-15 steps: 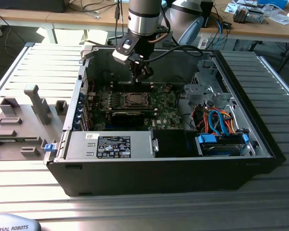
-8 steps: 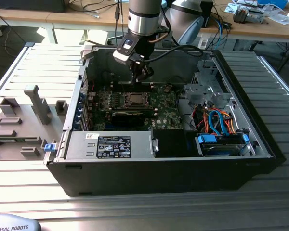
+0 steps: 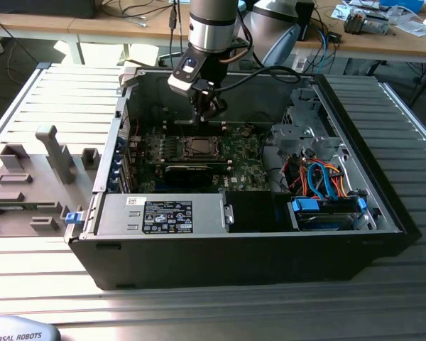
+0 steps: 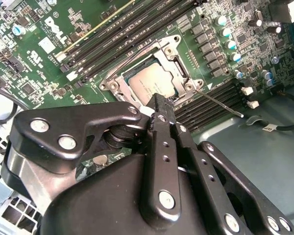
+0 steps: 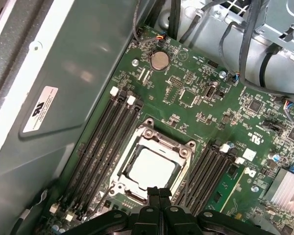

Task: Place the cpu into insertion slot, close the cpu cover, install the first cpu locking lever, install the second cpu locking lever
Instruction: 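Install the first cpu locking lever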

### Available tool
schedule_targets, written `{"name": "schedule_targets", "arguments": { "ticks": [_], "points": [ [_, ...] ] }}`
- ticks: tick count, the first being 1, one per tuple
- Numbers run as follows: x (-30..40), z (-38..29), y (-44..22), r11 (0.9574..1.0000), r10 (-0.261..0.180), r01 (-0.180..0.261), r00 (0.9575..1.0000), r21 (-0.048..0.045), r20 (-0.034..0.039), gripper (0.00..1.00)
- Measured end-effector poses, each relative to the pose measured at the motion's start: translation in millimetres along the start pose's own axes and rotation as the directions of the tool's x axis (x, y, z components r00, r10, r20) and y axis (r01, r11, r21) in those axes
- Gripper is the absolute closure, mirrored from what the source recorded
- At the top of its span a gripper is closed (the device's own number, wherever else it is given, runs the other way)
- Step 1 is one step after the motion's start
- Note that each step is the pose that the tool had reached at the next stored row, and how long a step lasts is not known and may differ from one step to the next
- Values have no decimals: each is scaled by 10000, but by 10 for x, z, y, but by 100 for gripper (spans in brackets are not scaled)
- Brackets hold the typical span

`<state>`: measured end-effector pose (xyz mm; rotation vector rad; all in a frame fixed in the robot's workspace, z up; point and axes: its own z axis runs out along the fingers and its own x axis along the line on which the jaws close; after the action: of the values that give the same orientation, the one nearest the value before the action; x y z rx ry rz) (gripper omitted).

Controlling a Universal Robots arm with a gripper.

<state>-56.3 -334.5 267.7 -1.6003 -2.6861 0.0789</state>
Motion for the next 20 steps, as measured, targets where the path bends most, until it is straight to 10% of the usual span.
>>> {"name": "schedule_targets", "arguments": {
  "ticks": [20],
  "points": [
    [0, 0, 0, 9982, -600, 600, 9982, -8, 30, 89]
  ]
}}
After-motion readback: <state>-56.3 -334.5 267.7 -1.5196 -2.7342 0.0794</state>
